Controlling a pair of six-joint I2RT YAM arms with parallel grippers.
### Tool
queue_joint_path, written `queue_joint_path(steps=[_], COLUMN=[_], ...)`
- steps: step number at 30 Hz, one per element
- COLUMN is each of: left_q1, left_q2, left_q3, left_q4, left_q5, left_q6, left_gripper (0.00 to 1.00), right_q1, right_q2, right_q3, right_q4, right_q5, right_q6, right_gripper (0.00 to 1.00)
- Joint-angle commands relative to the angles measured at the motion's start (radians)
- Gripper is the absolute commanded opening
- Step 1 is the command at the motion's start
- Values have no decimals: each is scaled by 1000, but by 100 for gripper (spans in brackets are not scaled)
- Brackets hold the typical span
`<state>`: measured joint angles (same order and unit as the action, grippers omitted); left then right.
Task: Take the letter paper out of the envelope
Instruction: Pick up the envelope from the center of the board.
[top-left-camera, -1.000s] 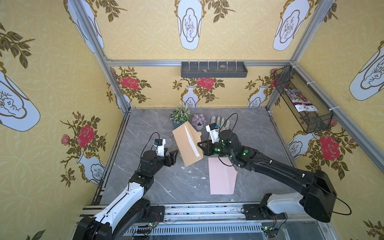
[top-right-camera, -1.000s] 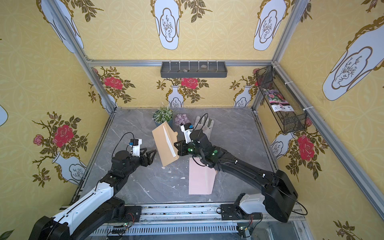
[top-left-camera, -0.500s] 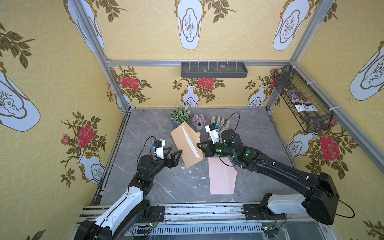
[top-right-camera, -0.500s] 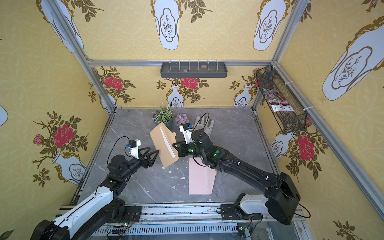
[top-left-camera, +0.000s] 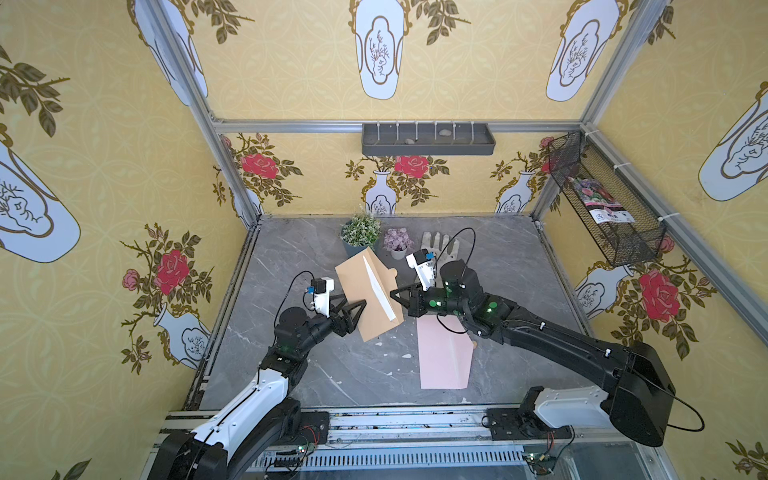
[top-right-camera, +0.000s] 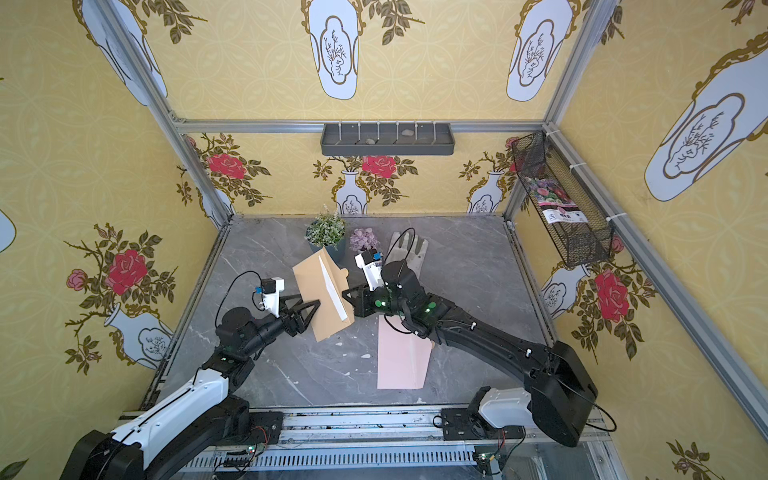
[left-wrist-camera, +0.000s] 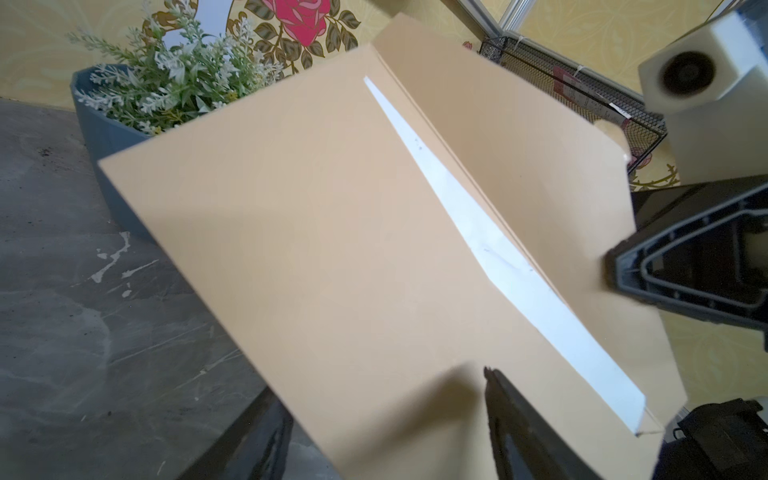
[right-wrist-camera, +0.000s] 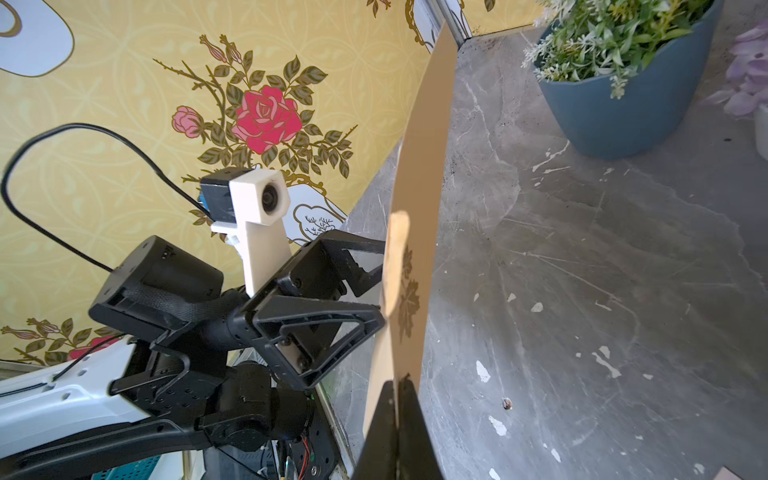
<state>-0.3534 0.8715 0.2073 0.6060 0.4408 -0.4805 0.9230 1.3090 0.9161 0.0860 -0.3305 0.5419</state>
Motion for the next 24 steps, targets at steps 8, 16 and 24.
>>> queue_joint_path(steps=[8,16,24], left_q1=[7,7,8], left_q2=[-36,-38,-75], left_q3=[-7,2,-6], left_q4=[5,-35,-80], left_q5=[-18,-50,-119], left_q6=[-8,-6,2], left_gripper=[47,4,0], right_q1=[-2,-5,12], right_q2=[25,28,37], right_q3=[-19,-29,-5], right_q4=[66,35,-111], right_q5=[15,52,163], right_q6=[-5,-3,-17], right_gripper=[0,22,46])
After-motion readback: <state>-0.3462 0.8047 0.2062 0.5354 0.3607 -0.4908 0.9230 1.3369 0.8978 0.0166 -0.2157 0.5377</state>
